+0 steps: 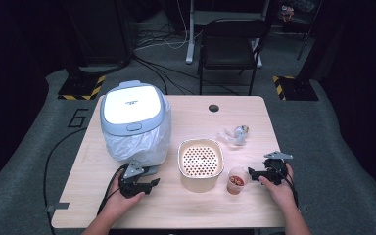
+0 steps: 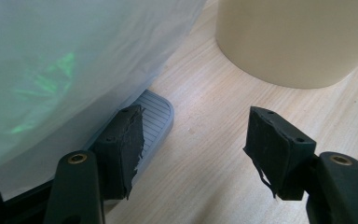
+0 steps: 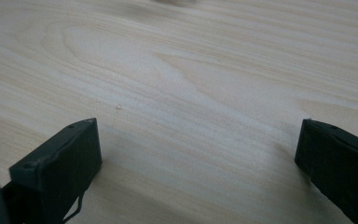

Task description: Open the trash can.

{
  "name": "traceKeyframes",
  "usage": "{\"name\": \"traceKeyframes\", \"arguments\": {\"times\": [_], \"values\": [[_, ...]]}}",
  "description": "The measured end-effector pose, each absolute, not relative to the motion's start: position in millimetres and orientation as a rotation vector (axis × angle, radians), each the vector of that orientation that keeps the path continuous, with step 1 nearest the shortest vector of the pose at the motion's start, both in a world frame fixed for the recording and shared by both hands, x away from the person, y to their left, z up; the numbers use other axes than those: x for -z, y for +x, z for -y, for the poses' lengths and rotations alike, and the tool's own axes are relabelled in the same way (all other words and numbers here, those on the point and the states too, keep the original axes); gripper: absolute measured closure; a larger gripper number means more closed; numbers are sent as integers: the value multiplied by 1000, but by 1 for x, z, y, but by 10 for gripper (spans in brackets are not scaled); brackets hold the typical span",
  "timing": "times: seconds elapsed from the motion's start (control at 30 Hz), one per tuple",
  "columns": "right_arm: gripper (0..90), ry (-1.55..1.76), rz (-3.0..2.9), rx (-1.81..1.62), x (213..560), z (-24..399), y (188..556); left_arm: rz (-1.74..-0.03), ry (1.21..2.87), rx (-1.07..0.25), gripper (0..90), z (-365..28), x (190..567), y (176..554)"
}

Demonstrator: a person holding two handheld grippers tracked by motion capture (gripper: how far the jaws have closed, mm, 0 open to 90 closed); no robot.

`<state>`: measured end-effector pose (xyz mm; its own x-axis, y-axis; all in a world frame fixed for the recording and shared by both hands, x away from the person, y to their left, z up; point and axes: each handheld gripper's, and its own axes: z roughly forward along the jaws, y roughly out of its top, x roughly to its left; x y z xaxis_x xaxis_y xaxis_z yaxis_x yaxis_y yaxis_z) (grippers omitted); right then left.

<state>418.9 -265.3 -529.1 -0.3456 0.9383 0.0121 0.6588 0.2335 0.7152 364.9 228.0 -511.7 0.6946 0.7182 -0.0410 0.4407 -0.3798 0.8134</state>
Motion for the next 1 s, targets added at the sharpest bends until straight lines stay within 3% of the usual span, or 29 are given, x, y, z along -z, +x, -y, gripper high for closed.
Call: {"name": "traceKeyframes", "arguments": {"times": [0.13,1.0], "values": [[0,1463,-2091,-892,529,265,419,-780,2123,-515,366,-227,512,365],[0,1457,-2091,-894,529,265,419,-835,2116,-468,368,-224,524,366]]}}
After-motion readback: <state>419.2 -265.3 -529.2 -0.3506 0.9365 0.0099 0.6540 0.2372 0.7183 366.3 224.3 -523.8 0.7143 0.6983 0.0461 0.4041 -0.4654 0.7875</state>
